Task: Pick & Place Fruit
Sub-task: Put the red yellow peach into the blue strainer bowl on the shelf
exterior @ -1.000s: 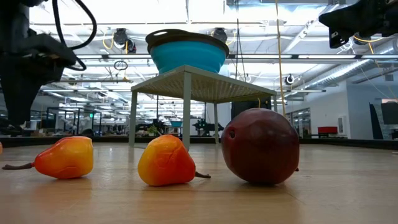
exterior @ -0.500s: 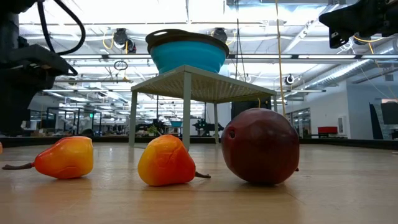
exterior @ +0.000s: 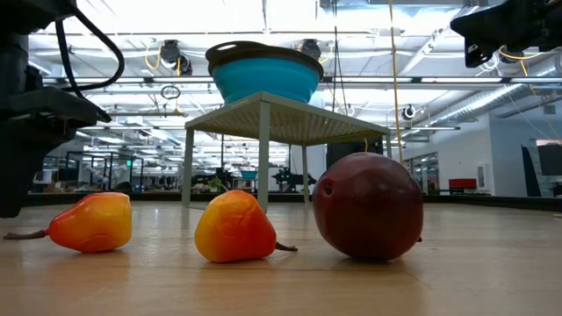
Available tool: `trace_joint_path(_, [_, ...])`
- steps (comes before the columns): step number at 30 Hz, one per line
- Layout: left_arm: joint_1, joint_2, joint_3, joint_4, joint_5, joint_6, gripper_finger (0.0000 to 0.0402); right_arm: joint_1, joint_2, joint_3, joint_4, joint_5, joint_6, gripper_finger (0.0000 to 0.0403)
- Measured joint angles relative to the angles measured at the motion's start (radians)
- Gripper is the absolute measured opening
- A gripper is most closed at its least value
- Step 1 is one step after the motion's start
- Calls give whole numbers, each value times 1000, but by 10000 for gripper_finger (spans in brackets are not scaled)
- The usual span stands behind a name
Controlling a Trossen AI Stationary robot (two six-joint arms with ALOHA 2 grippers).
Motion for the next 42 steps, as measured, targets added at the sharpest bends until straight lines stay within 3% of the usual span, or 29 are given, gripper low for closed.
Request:
trace_joint_path(6, [0, -2, 1, -3, 0, -2, 261, 0, 0, 0, 0, 0, 2, 0])
trace_joint_path(18, [-1, 0, -2, -2, -1, -5, 143, 0, 0, 0, -1, 0, 27, 0])
trace_joint_path(29, [-2, -43, 5, 19, -24, 49, 104, 0, 0, 0, -1, -1, 28, 0])
trace_joint_path(34, [-2, -128, 61, 22, -95, 99, 102, 0, 0, 0, -1, -1, 28, 0])
trace_joint_path(42, [-2, -243, 182, 61, -379, 328, 102, 0, 0, 0, -1, -1, 28, 0])
